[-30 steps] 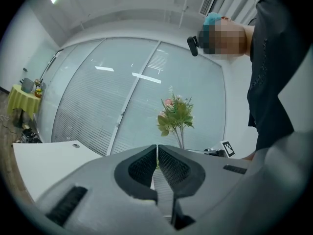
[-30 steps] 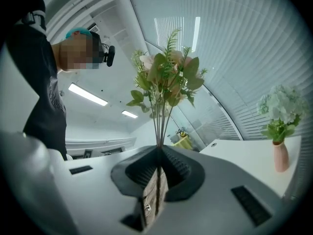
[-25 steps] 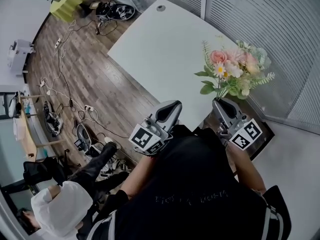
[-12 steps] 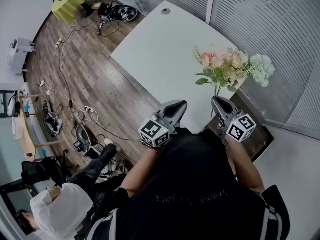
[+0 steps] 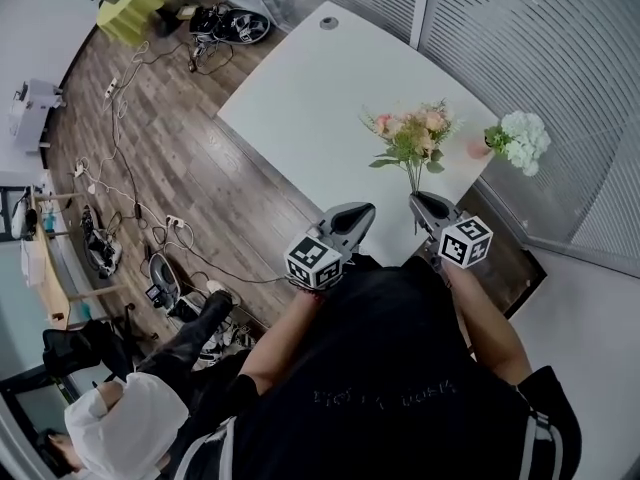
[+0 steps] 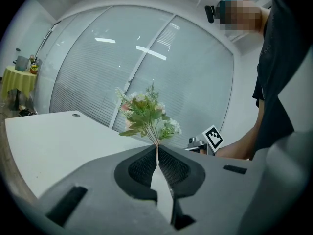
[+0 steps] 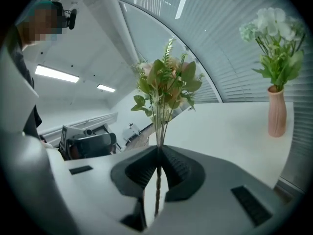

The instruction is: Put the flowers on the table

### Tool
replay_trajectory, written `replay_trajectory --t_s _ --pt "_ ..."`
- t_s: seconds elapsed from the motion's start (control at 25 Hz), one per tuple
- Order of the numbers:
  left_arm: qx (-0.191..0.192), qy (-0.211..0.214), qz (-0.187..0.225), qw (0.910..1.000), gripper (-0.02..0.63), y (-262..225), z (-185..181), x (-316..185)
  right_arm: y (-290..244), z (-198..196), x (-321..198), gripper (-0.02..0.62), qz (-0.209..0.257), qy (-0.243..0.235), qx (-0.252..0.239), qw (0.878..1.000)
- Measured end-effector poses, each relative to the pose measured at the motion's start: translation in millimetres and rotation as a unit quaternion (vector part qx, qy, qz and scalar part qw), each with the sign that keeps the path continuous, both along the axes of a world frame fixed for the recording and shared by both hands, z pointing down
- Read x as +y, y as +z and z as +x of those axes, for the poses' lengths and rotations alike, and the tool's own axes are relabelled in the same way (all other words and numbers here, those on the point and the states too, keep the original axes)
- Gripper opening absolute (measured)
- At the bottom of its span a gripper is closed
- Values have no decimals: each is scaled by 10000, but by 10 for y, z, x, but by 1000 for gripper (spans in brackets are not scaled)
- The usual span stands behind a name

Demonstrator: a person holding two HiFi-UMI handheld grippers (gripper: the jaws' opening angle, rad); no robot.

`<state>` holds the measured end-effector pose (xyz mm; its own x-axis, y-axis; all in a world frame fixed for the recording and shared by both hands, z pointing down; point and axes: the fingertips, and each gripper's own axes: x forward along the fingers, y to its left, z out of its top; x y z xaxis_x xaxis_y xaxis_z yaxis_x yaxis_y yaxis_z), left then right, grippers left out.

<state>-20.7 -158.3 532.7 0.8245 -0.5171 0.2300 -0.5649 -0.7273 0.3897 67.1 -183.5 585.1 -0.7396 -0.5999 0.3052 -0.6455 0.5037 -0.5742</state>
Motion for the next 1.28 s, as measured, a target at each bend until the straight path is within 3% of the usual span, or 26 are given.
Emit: replay_trajectory --t_s 0.28,0.56,0.88,1.28 --pt "-153 307 -318 9989 26 375 118 82 514 -92 -17 44 -451 -110 363 9983" --pt "-183 54 -676 9975 26 609 96 78 762 -176 42 44 -830 -120 412 9956" --pt "-405 102 -844 9956 26 857 99 76 1047 -176 -9 44 -1088 -95 512 9927" --pt "-339 8 -1189 9923 26 1027 78 89 1218 -166 -88 44 -1316 -69 644 9892"
